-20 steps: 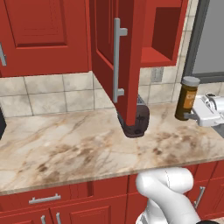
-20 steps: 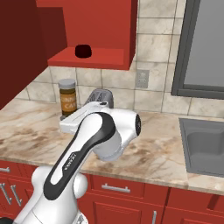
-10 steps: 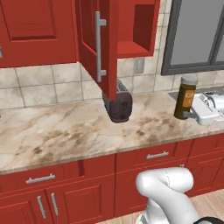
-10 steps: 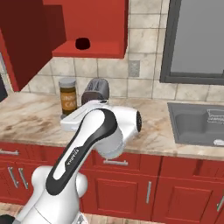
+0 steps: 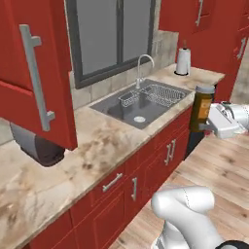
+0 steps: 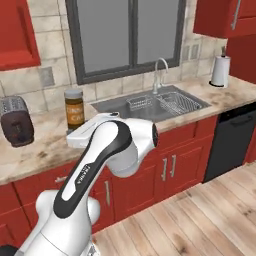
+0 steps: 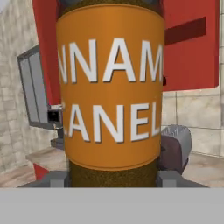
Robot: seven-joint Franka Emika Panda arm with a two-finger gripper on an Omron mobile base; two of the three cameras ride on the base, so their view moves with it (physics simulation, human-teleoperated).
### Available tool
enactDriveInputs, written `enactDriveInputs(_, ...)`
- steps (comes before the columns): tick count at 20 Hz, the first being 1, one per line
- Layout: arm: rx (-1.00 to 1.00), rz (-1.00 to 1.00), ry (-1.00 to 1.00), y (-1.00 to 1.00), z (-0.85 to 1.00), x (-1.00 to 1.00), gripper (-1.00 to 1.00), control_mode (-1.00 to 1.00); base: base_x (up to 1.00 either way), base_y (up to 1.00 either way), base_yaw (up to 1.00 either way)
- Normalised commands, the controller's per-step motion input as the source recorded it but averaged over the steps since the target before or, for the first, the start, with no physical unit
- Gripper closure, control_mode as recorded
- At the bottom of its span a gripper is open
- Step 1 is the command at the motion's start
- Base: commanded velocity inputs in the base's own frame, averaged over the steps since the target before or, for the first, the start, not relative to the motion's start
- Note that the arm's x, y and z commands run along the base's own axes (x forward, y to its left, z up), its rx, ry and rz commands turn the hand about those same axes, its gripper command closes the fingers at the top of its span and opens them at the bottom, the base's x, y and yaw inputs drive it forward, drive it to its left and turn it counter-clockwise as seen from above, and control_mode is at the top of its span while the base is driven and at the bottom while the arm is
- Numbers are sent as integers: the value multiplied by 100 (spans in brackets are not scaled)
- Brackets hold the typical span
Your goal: Take the cinnamon bottle from the cabinet and place it on the dining table, next to the plate with the cupcake. Then take the chocolate from the dining counter and place it on the cupcake plate.
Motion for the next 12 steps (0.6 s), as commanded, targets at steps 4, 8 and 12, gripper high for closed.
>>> enactDriveInputs(4, 0, 0, 0, 0, 0, 0, 100, 100, 0, 1, -100)
enactDriveInputs(8, 0, 0, 0, 0, 0, 0, 100, 100, 0, 1, -100)
enactDriveInputs(12, 0, 0, 0, 0, 0, 0, 100, 100, 0, 1, -100)
